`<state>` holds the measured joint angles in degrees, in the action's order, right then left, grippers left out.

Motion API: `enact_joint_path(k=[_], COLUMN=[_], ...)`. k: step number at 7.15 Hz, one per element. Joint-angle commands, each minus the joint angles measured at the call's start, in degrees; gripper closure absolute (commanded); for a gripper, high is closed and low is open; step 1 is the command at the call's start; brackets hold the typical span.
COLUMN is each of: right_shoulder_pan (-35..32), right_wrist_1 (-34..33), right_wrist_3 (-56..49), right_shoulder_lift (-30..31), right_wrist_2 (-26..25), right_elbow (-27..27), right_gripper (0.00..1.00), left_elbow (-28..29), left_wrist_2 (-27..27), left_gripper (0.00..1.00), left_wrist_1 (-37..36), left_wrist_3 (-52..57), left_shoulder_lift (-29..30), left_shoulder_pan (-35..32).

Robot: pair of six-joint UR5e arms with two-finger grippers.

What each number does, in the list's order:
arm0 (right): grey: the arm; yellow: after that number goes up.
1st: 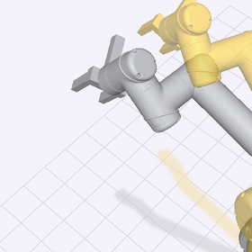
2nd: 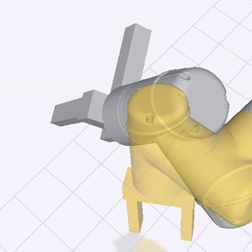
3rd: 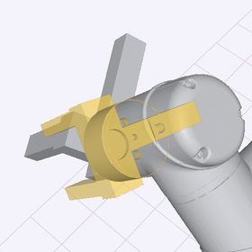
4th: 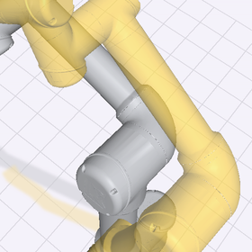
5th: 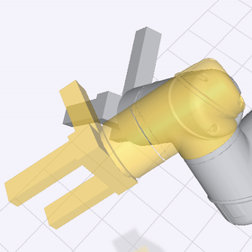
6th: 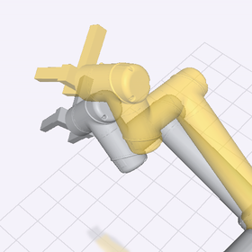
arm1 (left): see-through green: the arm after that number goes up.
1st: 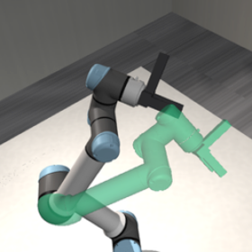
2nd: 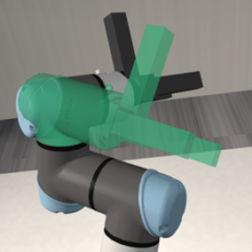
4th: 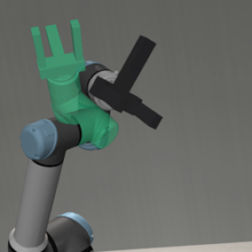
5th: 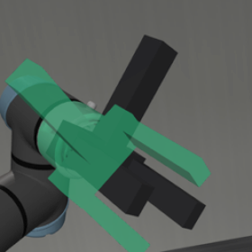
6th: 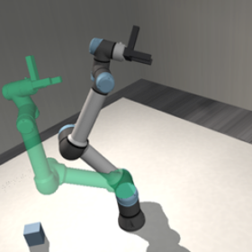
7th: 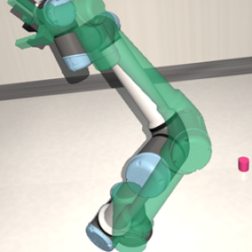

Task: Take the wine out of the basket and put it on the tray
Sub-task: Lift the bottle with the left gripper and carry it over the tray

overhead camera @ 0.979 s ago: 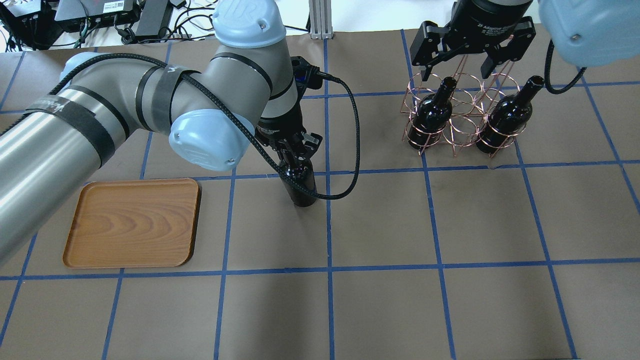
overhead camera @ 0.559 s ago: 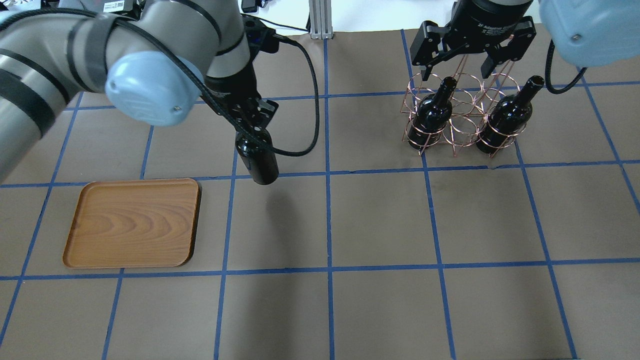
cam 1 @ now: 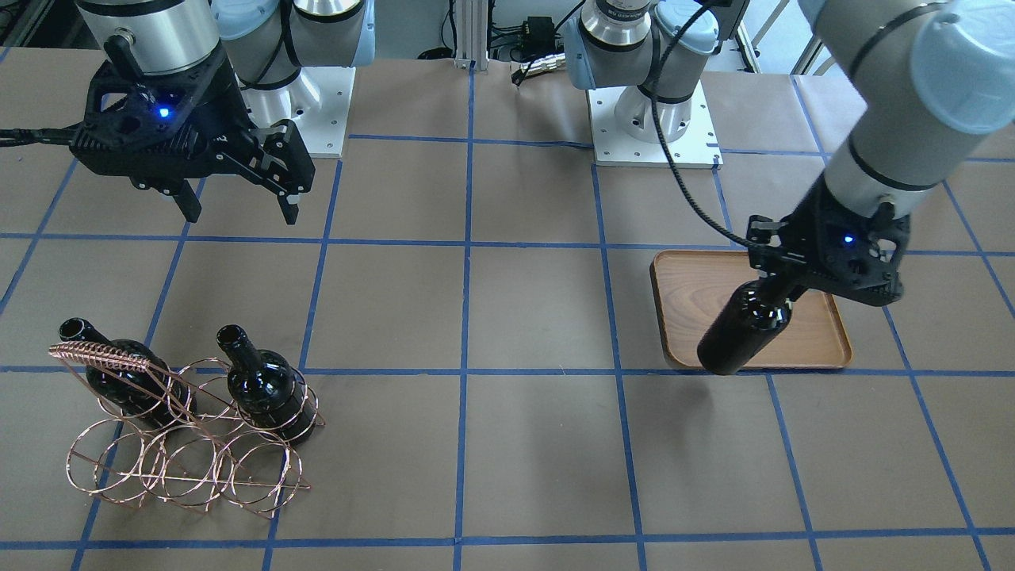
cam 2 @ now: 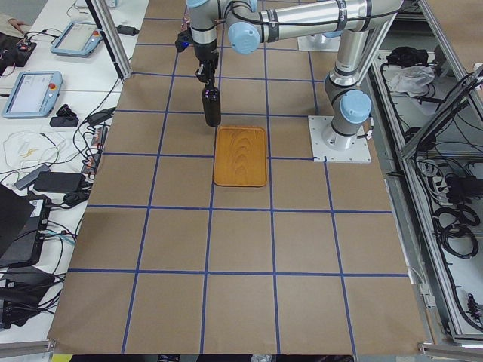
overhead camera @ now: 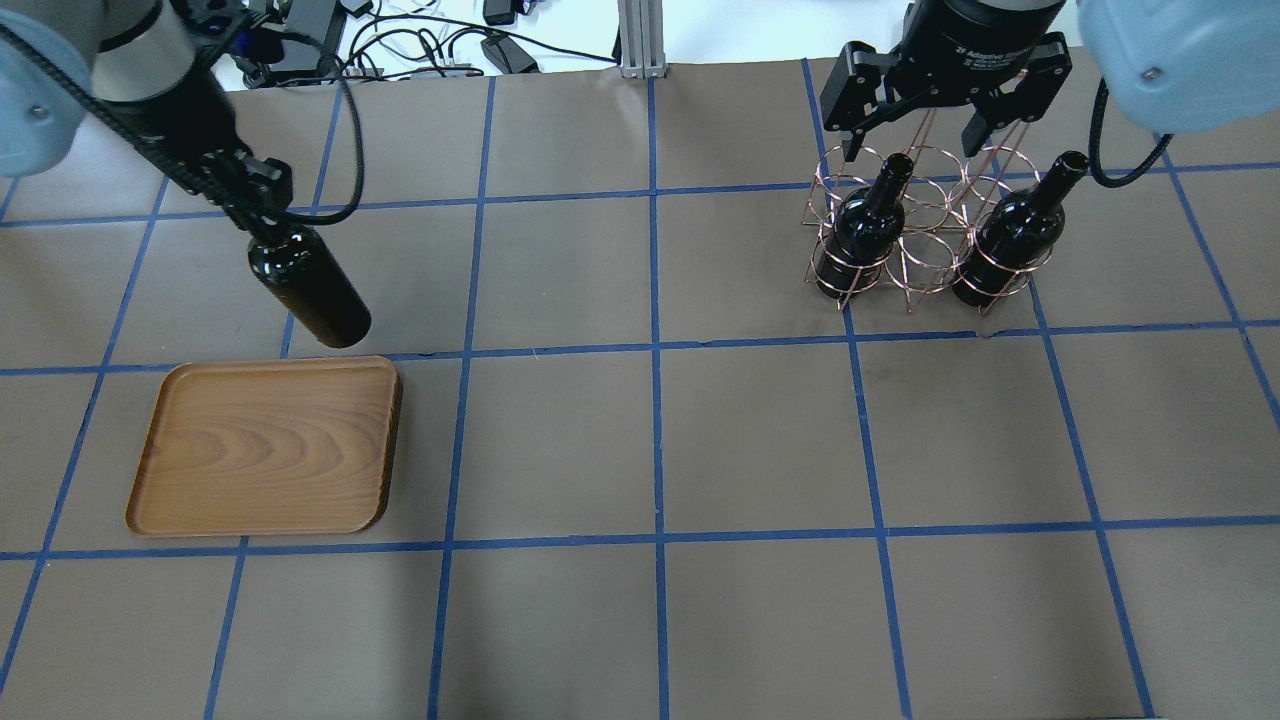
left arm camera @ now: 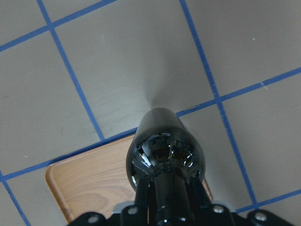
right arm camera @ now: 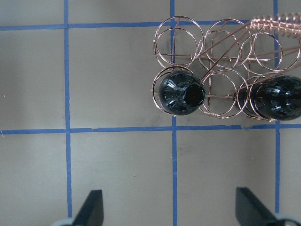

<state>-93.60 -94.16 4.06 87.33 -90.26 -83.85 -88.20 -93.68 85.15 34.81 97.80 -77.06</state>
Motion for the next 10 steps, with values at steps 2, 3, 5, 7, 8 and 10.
enact_joint_path(k=[2,3,5,7,8,10], right_shoulder_pan=[0.0,0.0,0.0,0.0,0.0,0.0], right_wrist_1=[0.0,0.0,0.0,0.0,0.0,0.0], right_wrist_3=[0.1,0.1,0.1,0.1,0.1,0.1], right_shoulder_lift=[0.0,0.0,0.0,0.0,0.0,0.0], right_wrist_2=[0.1,0.0,0.1,0.0,0.0,0.0], right_elbow=[0.0,0.0,0.0,0.0,0.0,0.0], right_gripper=[0.0,0.0,0.0,0.0,0.0,0.0], left_elbow=[-8.6,-8.9,-9.6,-9.7,-9.7,-9.7], left_wrist_2=[0.3,0.2,0.3,0.0,0.2,-0.4], left_gripper=[1.0,1.0,1.0,1.0,0.94,0.94], left_wrist_1=[-1.1,-0.9,-0.7,-0.5,-0.7,-0.6], left_wrist_3=[5.9,6.8,6.1,6.0,6.1,6.2], left_shoulder_lift=[-2.5,-3.0,-3.1,-2.8,-2.6,-2.4], left_shoulder_pan=[9.9,11.0,11.0,11.0,11.0,11.0])
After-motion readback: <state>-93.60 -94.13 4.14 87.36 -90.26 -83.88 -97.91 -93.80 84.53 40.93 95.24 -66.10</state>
